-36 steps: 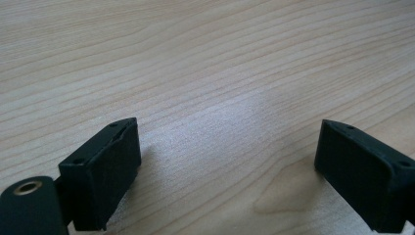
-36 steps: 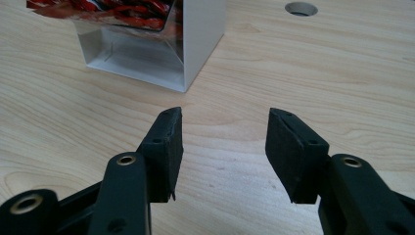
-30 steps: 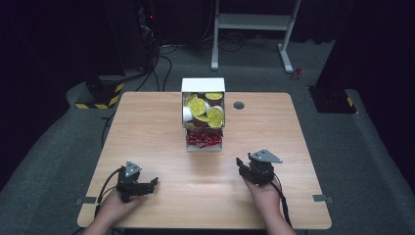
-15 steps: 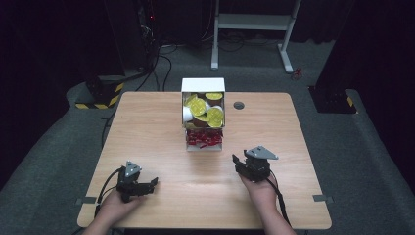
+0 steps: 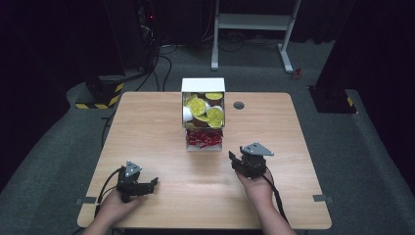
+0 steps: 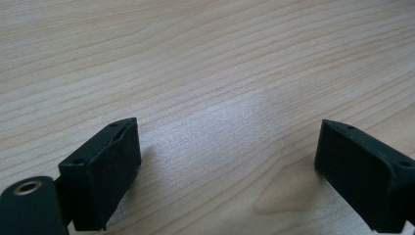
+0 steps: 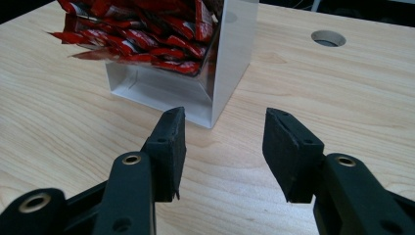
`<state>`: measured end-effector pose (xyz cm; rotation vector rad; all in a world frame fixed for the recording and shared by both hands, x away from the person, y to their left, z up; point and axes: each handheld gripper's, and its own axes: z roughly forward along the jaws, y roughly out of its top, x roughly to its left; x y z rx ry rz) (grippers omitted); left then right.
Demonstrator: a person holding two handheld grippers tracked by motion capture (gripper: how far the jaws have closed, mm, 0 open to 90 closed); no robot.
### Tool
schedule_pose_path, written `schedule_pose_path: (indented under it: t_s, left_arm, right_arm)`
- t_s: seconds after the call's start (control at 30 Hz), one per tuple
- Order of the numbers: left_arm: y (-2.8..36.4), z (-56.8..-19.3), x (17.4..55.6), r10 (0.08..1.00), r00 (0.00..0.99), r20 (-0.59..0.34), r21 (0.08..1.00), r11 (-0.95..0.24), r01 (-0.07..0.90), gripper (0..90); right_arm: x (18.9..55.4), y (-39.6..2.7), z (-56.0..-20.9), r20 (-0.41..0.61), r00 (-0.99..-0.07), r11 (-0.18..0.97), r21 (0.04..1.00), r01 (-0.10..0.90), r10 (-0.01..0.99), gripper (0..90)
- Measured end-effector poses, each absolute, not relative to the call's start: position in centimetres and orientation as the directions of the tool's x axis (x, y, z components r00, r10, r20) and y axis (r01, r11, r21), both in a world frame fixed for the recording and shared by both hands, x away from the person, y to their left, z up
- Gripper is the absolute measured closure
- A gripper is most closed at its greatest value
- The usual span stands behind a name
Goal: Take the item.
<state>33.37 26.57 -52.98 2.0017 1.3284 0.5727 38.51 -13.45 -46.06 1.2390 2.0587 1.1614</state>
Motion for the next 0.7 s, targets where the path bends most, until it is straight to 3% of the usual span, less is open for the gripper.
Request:
schedule_pose_path:
  t_s: [0.7]
  left_arm:
    - [26.6, -53.0, 33.4, 0.921, 0.388, 0.000, 0.727, -0.267, 0.633, 10.3]
  right_arm:
    - [39.7, -12.4, -45.3, 0.029, -0.490, 0.231, 0.857, 0.461, 0.871, 52.6]
